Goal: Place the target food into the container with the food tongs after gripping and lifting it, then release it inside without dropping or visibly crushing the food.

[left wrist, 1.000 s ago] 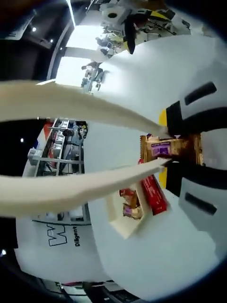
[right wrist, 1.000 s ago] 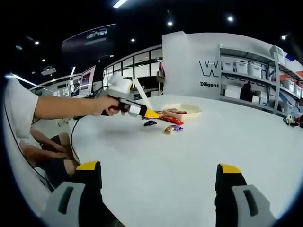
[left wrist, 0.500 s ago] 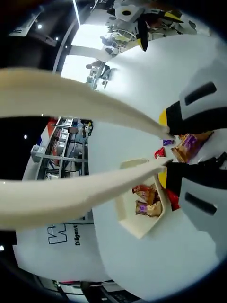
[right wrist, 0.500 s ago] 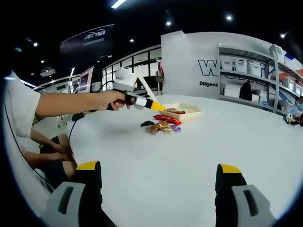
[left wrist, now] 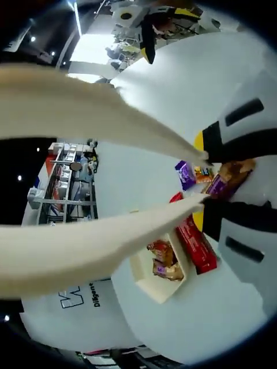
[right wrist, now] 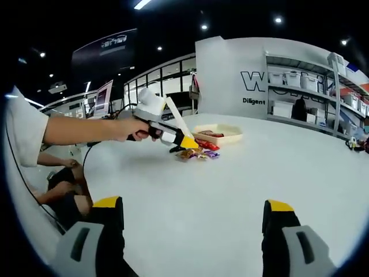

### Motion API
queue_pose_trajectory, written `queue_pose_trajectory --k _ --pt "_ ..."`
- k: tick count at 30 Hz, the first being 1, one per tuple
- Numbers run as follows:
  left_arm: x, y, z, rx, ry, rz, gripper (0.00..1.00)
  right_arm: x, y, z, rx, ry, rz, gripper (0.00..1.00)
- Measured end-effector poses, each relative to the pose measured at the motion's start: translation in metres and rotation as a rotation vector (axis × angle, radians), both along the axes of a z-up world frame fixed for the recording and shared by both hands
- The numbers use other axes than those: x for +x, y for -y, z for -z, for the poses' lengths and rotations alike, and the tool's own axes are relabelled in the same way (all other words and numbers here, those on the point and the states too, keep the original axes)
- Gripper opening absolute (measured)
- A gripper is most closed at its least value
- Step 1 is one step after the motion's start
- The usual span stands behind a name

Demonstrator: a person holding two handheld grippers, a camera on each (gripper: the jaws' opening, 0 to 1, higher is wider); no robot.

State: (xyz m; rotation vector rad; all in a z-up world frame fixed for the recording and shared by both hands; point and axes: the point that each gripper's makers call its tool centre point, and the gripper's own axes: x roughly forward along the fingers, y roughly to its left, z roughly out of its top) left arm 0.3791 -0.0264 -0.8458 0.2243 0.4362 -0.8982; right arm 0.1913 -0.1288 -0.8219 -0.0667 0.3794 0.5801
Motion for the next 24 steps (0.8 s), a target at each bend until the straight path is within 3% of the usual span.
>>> queue_pose_trajectory --k 2,5,12,24 --pt "-0.006 0.004 0.004 0.009 -0.004 0.016 0.24 -0.001 0.0 0.0 -0.003 0.0 -0.001 0.99" --pt "-0.001 0.0 0.006 0.045 0.04 0.035 0.24 -0.003 0.002 0.002 -0.007 -0.003 0.004 0.99" --pt "-0.007 -0.011 0.006 0.022 0.007 0.044 0.25 -0.005 -0.002 0.0 -0.008 -0.001 -0.001 0.99" --pt "-0.038 -0.032 0.008 0.008 0.007 0.186 0.26 -0.007 -0.019 0.002 -0.029 -0.005 -0.034 0.99"
